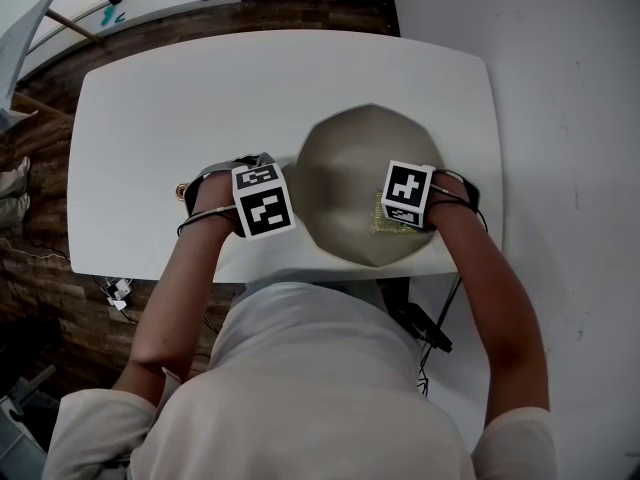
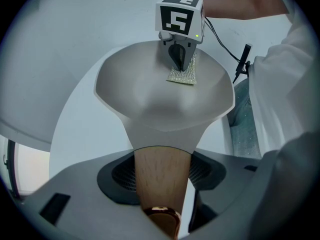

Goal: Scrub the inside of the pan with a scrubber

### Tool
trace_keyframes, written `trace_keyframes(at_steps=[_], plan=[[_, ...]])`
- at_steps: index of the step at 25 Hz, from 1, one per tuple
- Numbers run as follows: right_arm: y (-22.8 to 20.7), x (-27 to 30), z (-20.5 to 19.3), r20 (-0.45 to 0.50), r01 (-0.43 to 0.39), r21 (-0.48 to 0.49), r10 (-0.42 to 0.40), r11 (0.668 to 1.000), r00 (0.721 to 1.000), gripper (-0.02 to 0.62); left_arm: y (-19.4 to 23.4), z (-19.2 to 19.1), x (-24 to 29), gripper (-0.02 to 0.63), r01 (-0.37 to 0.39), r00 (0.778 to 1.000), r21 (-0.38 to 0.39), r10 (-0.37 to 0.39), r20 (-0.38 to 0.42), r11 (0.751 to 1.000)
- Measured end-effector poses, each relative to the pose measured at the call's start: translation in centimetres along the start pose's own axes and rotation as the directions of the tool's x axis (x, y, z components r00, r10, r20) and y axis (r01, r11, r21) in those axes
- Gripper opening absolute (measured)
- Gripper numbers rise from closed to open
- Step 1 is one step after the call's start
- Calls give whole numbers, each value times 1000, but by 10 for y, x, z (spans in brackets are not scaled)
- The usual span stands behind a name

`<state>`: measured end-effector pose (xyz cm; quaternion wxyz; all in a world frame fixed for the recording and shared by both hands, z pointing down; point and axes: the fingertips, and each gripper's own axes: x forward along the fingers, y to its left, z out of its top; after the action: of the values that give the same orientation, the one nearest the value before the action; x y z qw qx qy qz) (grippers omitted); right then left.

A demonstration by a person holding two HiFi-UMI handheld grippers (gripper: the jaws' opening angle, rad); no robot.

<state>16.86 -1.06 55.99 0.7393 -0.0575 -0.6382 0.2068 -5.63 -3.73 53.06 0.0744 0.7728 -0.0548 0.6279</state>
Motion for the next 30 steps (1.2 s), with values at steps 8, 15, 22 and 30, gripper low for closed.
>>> trace_keyframes(at_steps=[8,15,22,30], plan=[[-29,-7,2,-1,166,52,-166,985,986,26,0,-1,0,268,4,1000,6,-4,2,1000],[-53,-12,7,7,292,61,-293,955,956,26,0,1,0,268,2,1000,12,-2,2,1000],[-68,-17,14,-18,391,40,-391,919,920,25,1,0,0,268,0,1000,18,0,-1,1000],[-88,-31,32,55,463,100,-470,881,881,25,1,-1,1,268,-9,1000,33,9,-8,999]])
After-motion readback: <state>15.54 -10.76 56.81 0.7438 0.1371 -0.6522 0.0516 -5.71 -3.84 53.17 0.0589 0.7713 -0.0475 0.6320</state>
